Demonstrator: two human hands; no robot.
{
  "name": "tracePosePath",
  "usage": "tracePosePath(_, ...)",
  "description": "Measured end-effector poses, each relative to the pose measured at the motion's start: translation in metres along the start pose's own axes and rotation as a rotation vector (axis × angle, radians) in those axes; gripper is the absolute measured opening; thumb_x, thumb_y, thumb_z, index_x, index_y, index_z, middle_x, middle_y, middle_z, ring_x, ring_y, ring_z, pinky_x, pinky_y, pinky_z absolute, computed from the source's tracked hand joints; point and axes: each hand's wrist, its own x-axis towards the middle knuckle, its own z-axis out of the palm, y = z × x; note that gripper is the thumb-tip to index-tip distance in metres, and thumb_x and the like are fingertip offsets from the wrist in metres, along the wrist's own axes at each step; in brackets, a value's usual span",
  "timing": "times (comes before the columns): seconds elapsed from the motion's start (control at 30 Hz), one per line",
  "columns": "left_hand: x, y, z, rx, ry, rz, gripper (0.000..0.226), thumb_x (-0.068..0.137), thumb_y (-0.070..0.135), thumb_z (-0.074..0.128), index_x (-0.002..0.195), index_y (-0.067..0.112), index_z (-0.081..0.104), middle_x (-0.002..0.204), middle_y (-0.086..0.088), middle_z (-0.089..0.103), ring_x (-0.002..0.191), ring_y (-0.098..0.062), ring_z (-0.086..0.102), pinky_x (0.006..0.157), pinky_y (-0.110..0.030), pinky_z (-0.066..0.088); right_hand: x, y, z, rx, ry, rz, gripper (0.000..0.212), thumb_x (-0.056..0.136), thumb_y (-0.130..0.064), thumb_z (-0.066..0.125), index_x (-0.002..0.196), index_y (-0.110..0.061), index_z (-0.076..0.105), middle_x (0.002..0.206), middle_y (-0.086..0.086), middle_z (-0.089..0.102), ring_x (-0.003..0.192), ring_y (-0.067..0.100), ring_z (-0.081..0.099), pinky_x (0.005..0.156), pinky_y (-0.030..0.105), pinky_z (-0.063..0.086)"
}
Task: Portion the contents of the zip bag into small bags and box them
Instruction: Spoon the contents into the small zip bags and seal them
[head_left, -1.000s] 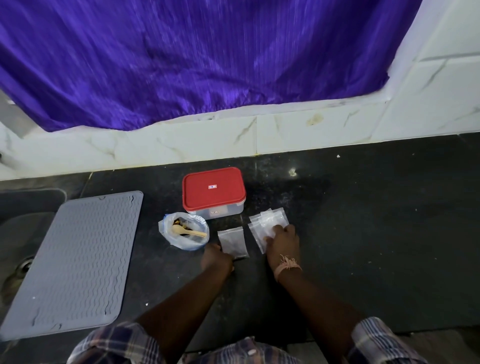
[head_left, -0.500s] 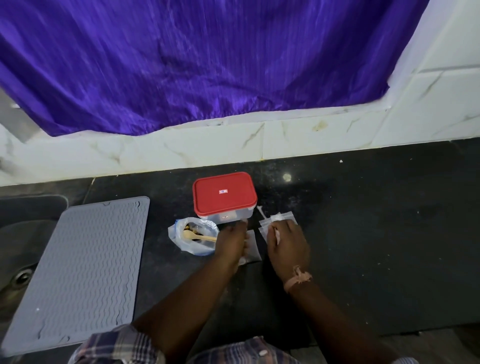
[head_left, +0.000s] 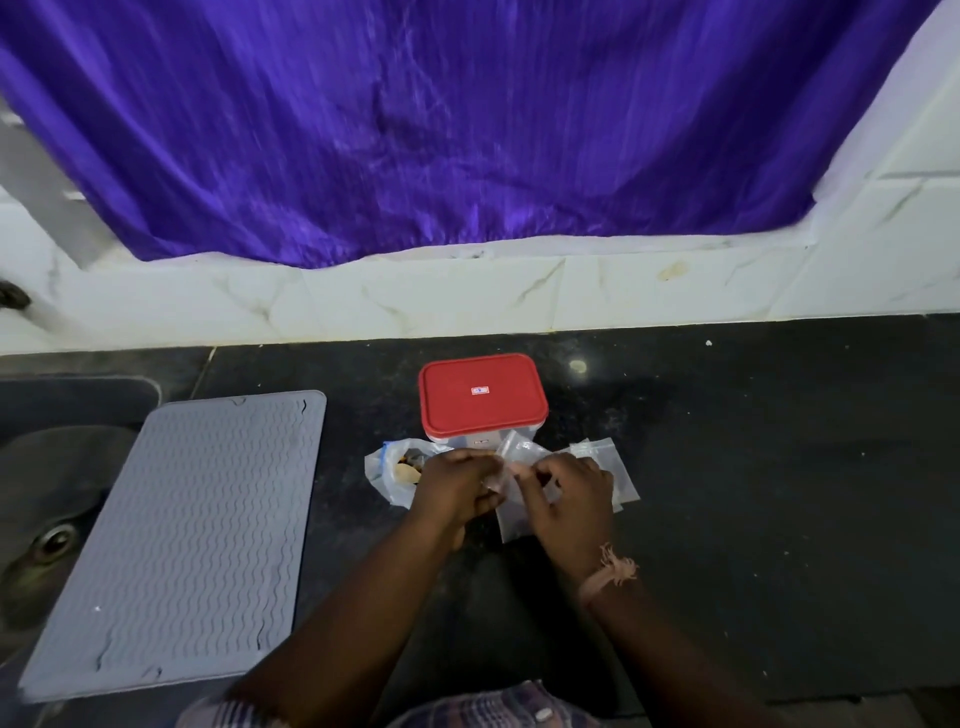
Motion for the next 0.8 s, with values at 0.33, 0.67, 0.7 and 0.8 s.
tracePosePath(0.33,0.0,0.009,-0.036,0.116,0.033,0.077,0.002,0.087,0.005,0.076,0.085,0.004,0.076,0.083,-0.02,0.074,0.071,-0.022,0.068,0.066,-0.031,0.057,0.019,-0.041,0.017,0.53,-0.208,0.272,0.016,0.093,-0.018,0.068,0.077,-0.018,0.073,0.074,-0.005,0.072,0.072,0.006,0.067,0.068,0.022,0.053)
tracePosePath(0.67,-0.004,0.028,-0.059,1.118,0.414,0.79,0.01,0.092,0.023,0.063,0.091,0.019,0.072,0.086,-0.001,0.07,0.074,-0.017,0.068,0.063,-0.028,0.051,0.041,-0.084,0.03,0.022,-0.323,0.102,0.018,0.092,-0.018,0.059,0.074,-0.016,0.061,0.069,0.0,0.064,0.064,0.013,0.059,0.056,0.026,0.036)
tracePosePath(0.7,-0.001,0.027,-0.06,1.183,0.382,0.848,0.01,0.091,0.023,0.063,0.09,0.018,0.072,0.084,-0.003,0.07,0.071,-0.02,0.068,0.06,-0.029,0.049,0.045,-0.086,0.032,0.026,-0.298,0.122,0.017,0.093,-0.018,0.056,0.077,-0.014,0.061,0.071,0.002,0.064,0.065,0.016,0.059,0.056,0.026,0.035)
tracePosePath(0.8,-0.003,0.025,-0.058,1.259,0.322,0.936,0.01,0.084,0.022,0.062,0.089,0.016,0.069,0.081,-0.005,0.068,0.066,-0.022,0.066,0.056,-0.031,0.05,0.052,-0.092,0.033,0.138,-0.265,0.161,0.008,0.095,-0.014,0.056,0.087,-0.016,0.057,0.077,0.001,0.063,0.069,0.018,0.06,0.054,0.024,0.038)
